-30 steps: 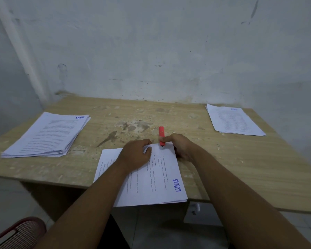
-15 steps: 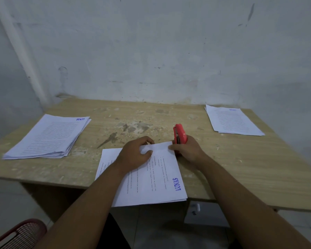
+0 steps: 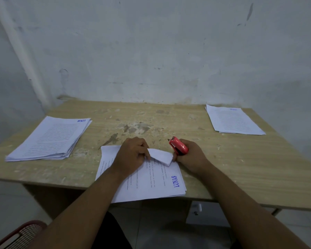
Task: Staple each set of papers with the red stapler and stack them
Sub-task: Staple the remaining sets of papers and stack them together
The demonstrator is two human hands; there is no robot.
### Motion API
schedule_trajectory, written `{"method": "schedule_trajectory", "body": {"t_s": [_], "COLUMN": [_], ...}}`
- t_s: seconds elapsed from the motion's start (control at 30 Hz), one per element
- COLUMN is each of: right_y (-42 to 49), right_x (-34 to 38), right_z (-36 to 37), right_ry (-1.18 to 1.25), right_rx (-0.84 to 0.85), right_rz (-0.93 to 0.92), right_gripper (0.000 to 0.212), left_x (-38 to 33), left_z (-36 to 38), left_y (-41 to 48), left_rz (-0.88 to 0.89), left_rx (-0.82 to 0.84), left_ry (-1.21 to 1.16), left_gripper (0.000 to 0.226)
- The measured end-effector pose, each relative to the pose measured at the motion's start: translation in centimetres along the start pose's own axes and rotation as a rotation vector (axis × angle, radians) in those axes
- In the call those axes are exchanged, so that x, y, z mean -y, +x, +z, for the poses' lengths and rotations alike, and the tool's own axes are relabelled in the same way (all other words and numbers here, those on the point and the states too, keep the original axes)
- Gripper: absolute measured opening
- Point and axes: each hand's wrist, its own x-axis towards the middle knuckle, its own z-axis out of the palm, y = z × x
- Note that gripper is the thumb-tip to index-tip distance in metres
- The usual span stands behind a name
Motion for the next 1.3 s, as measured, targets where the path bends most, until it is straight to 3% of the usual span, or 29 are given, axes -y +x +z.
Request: {"method": "schedule_trajectory", "body": {"t_s": [0.33, 0.43, 0.57, 0.67, 0.8, 0.97, 1.3], "right_y": [-0.2, -0.5, -0.6, 0.4, 1.6, 2.1, 1.8], "right_x": [-0.1, 0.2, 0.6, 0.9, 0.4, -1.3, -0.4], "right_z": [-0.1, -0.2, -0.3, -0.7, -1.4, -1.3, -0.7], "right_ry": [0.025, 0.064, 0.250, 0.389, -0.017, -0.429, -0.700], "right_rx": [0.040, 0.025, -0.089, -0.145, -0.148, -0.117, -0.051], "right_rz": [0.009, 0.012, 0.064, 0.139, 0.129, 0.074, 0.135], "right_gripper": [0.022, 0.023, 0.026, 0.020, 0.033, 0.053, 0.066], "left_x": [-0.8, -0.7, -1.1, -1.1, -1.4, -1.3, 0.7], "left_z": [-0.2, -0.2, 0.0, 0.0, -0.2, -2.5, -8.4], "left_y": [-0.3, -0.3, -0.4, -0.5, -0.3, 0.7, 3.3], "left_rz": [0.005, -0.009, -0.209, -0.279, -0.267, -0.350, -0.512], "left_rx": [-0.011, -0.009, -0.067, -0.065, -0.075, -0.257, -0.445], "left_ry": [0.026, -0.010, -0.156, -0.173, -0.163, -0.252, -0.400], "left_gripper": [0.048, 0.035, 0.020, 0.021, 0.016, 0.022, 0.022]}}
